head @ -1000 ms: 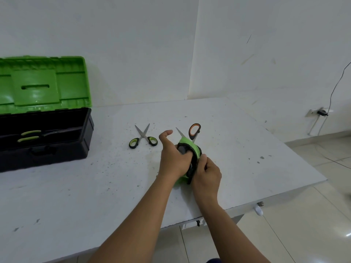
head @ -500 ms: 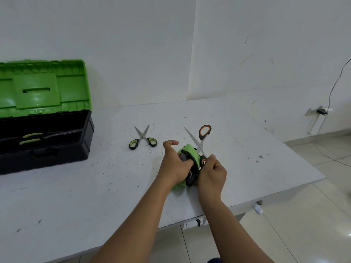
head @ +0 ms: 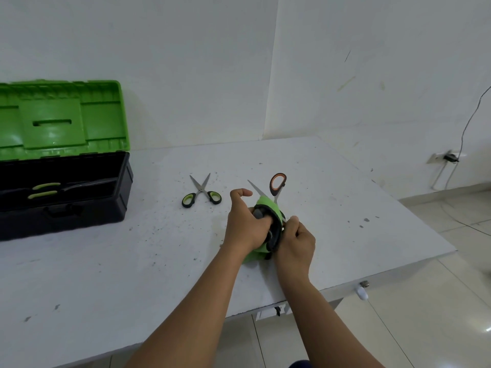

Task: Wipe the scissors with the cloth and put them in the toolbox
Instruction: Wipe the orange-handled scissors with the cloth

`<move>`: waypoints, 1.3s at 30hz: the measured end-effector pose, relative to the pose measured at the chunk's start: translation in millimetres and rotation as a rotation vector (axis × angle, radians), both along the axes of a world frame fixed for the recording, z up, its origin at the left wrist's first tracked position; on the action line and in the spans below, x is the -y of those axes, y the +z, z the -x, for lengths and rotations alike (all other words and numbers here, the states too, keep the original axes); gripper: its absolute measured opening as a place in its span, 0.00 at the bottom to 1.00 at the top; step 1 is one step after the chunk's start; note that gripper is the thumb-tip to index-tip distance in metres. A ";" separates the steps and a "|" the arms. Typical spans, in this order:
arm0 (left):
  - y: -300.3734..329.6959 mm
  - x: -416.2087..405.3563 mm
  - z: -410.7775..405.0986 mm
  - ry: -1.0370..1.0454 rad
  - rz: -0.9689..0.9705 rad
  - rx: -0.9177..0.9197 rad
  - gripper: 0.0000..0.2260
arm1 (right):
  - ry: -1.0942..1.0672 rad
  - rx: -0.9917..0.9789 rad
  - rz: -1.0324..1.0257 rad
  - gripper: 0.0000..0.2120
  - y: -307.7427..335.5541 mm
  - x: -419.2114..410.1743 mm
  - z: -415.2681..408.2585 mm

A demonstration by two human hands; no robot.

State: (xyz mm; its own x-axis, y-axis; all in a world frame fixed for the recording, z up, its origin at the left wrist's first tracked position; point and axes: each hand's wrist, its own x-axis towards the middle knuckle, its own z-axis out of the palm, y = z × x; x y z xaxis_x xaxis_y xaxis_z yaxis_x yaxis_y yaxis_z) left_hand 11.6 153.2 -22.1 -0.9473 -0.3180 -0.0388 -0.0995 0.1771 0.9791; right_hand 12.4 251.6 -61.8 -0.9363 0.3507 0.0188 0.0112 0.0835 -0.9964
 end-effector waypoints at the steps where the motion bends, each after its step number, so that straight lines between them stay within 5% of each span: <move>1: -0.6 -0.8 -1.5 -0.005 0.007 0.001 0.24 | -0.015 0.020 0.025 0.24 0.2 -1.0 1.0; 20: -25.5 12.8 -34.7 -0.045 -0.034 0.077 0.22 | -0.185 0.155 0.221 0.20 3.8 -3.5 13.3; 27: -16.2 10.8 -33.7 0.201 -0.238 0.049 0.17 | -0.146 0.125 0.192 0.24 4.4 -3.0 8.4; 39: 14.2 -7.7 -10.0 0.037 0.234 -0.036 0.11 | -0.019 0.024 0.080 0.25 0.2 -1.8 1.2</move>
